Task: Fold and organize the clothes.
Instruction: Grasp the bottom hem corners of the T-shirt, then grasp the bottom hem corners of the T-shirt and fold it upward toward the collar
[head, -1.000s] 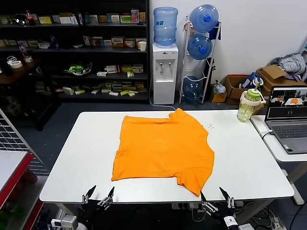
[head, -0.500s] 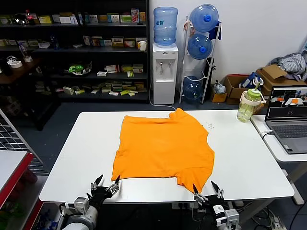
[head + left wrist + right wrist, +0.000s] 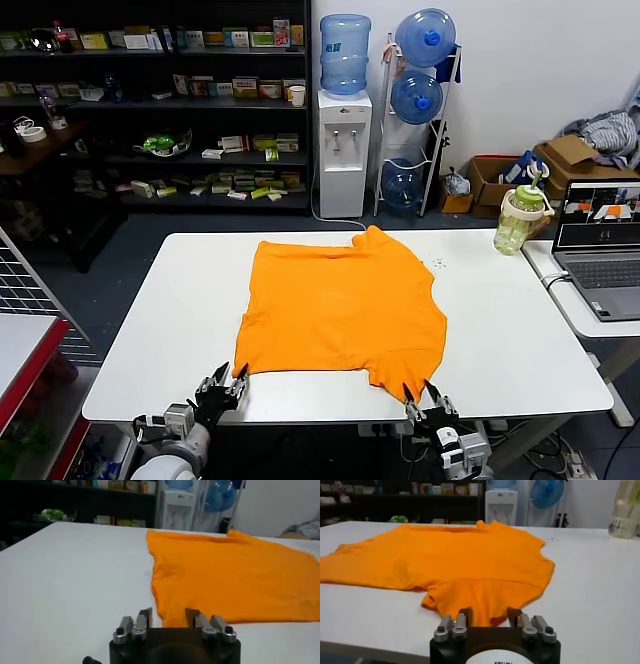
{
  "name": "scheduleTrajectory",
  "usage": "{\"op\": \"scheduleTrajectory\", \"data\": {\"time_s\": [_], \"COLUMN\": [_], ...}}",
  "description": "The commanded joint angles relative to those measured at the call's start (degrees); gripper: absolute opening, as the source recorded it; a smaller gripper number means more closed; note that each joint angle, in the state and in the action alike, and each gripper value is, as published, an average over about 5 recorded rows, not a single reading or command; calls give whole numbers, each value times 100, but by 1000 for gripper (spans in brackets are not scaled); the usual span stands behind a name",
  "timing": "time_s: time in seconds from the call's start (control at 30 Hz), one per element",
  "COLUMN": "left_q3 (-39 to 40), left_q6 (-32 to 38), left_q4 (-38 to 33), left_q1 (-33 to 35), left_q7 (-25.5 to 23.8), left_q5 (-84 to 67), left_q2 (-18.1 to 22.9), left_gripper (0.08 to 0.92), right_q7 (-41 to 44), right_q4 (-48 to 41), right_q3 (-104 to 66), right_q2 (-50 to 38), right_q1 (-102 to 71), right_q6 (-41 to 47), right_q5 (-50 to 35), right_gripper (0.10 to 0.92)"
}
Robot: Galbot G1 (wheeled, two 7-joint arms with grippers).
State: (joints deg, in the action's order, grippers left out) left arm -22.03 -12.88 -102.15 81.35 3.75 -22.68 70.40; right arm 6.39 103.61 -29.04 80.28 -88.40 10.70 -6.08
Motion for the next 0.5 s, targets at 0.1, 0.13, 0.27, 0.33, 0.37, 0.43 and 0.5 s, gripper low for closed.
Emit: {"op": "scheduleTrajectory", "data": {"time_s": [0.1, 0.13, 0.27, 0.33, 0.37, 0.43, 0.5], "left_q3": [35, 35, 34, 31, 27, 19, 5], "left_q6": [-34, -37, -60, -65, -65, -63, -59], "left_q4": [48, 38, -10, -34, -45, -64, -91], "left_q1": [-63, -54, -12, 12, 24, 46, 68], "left_q7": [5, 5, -1, -3, -3, -4, -15], "left_q5": [11, 13, 18, 20, 22, 25, 25], "left_q2": [3, 3, 0, -4, -7, -11, -12], "left_gripper": [302, 276, 164, 115, 104, 90, 90], "right_q7": [-14, -16, -23, -26, -26, -24, -19], "right_q4": [-39, -34, 10, 49, 68, 104, 133], "right_q3": [15, 11, 3, 1, 0, -1, -3], "right_q2": [-1, -4, -19, -27, -31, -38, -43], "right_q1": [25, 16, -23, -47, -59, -81, -98], "right_q6": [33, 36, 25, 3, -8, -46, -89], "right_q5": [7, 4, -27, -55, -71, -104, -129], "right_gripper": [268, 242, 141, 126, 123, 123, 123]}}
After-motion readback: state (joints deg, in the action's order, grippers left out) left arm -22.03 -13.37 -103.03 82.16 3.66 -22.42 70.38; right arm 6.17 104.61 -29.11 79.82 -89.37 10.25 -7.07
